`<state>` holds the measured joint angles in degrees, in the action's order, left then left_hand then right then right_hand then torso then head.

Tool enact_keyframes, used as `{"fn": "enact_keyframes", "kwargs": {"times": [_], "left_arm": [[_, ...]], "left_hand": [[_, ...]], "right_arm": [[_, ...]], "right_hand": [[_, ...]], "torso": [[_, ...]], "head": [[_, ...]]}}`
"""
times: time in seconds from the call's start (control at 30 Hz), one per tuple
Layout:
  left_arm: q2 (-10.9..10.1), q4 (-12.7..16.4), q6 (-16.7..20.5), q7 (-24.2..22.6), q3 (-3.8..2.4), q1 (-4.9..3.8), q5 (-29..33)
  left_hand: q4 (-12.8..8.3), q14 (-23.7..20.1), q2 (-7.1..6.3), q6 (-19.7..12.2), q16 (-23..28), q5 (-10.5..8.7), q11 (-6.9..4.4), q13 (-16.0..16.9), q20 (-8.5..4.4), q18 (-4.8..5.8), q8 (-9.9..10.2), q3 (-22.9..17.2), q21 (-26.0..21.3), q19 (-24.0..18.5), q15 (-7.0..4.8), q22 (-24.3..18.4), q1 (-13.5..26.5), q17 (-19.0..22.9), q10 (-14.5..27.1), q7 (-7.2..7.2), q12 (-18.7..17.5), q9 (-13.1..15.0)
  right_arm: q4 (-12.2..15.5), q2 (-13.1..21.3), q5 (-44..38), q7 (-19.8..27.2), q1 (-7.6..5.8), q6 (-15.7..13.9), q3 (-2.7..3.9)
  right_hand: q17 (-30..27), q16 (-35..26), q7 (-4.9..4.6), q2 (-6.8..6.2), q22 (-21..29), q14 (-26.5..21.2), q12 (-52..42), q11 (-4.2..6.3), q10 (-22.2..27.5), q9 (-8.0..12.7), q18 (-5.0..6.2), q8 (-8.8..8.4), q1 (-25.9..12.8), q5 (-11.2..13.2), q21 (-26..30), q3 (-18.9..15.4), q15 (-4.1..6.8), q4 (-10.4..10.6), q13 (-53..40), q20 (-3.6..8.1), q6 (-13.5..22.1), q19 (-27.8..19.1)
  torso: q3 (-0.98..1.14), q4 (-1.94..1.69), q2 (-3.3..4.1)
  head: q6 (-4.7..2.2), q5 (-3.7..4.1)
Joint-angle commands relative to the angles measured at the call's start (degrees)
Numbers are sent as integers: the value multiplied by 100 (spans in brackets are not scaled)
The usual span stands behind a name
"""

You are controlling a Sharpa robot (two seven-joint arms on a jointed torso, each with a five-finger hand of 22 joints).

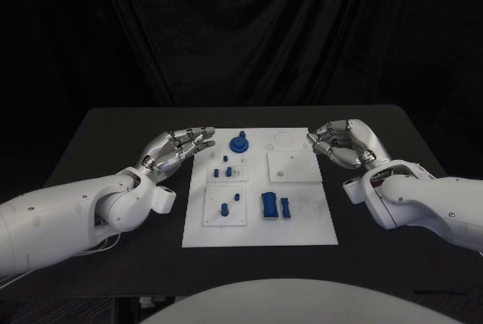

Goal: Assemble the parts on the task board

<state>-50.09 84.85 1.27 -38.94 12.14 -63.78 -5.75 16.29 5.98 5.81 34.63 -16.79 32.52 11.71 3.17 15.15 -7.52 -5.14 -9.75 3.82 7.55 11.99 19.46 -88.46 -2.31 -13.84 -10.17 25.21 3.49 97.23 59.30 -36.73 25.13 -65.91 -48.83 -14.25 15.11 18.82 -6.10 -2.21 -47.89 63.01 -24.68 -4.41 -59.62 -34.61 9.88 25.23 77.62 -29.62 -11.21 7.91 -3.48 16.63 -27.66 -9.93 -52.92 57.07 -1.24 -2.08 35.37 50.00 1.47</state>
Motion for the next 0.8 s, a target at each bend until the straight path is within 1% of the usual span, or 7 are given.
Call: {"fn": "enact_keyframes", "kwargs": {"times": [0.03,0.17,0.2,0.27,0.3,0.4,0.8], "left_arm": [[157,-157,-179,-1029,-5,0,15],[323,-300,-196,-1073,-5,30,14],[368,-341,-204,-1089,-5,44,14],[427,-398,-230,-1105,-5,79,14],[450,-423,-238,-1109,-5,105,14],[503,-501,-230,-1138,-5,204,-2],[761,-886,-5,-1236,-6,415,-76]], "left_hand": [[34,-107,9,-437,141,-79,-110,-18,-2,3,126,78,-74,-115,-40,-146,142,14,216,-127,-222,-45],[54,-258,104,-956,401,-173,-318,-41,-40,-87,258,384,-116,-172,-154,-226,575,43,438,111,-476,-87],[61,-298,143,-1104,468,-211,-382,-50,-46,-101,274,473,-119,-177,-173,-235,696,52,508,191,-557,-101],[65,-470,189,-1700,839,-704,-624,-90,-144,-149,324,919,-125,-185,-331,-249,1341,98,807,615,-939,-153],[63,-529,254,-1864,1034,-1301,-687,-112,-214,-171,334,1183,-214,-374,-437,-637,1623,124,931,844,-1138,-164],[50,-564,423,-2039,1225,-1718,-731,-139,-293,-219,349,1633,-317,-713,-577,-1504,1702,151,1059,1098,-1343,-178],[43,-598,725,-2777,1679,-2372,-1689,-225,-831,-200,414,2517,-382,-755,-1058,-1946,1721,231,1372,2269,-1972,-246]], "right_arm": [[-152,-45,1293,1364,61,519,-3],[-326,-125,1688,1578,144,1055,-4],[-385,-156,1764,1597,177,1224,-4],[-495,-223,1854,1583,237,1481,-4],[-556,-262,1896,1566,269,1597,-4],[-780,-411,2062,1523,369,1951,-4],[-1063,-614,2253,1570,533,2452,-2]], "right_hand": [[-451,-749,-108,11,517,-757,605,-481,657,604,-95,-624,-313,236,653,-1,-457,-5,624,-293,388,-652],[-972,-1239,-178,29,1607,-1404,873,-825,1369,1473,-177,-1458,-553,590,776,-388,-786,17,1440,-666,622,-2511],[-1147,-1374,-141,53,3026,-2271,1176,-517,2060,1700,-494,-1763,-770,658,771,-597,-556,9,1675,-679,1050,-4232],[-1182,-1506,-80,117,3468,-2935,1215,-402,2367,1903,-582,-1891,-812,667,933,-827,-456,12,1846,-672,1179,-4673],[-1227,-1417,39,152,3698,-3578,1318,-294,2670,2075,-614,-2019,-852,737,974,-914,-382,12,1936,-666,1544,-4907],[-1334,-1600,1182,295,4218,-5423,1794,31,4669,2966,-591,-2322,-1103,1158,1028,-1362,-411,20,2393,-667,3753,-5388],[-1424,-1708,1773,93,4392,-6112,1791,567,5697,3318,-459,-2399,-1203,1413,1041,-1522,-248,35,2602,-614,4394,-5516]], "torso": [[12,61,-194],[24,106,-260],[30,125,-277],[39,162,-308],[42,181,-325],[45,191,-363],[40,184,-452]], "head": [[0,-59],[0,-129],[0,-154],[0,-224],[0,-245],[0,-269],[0,-266]]}}
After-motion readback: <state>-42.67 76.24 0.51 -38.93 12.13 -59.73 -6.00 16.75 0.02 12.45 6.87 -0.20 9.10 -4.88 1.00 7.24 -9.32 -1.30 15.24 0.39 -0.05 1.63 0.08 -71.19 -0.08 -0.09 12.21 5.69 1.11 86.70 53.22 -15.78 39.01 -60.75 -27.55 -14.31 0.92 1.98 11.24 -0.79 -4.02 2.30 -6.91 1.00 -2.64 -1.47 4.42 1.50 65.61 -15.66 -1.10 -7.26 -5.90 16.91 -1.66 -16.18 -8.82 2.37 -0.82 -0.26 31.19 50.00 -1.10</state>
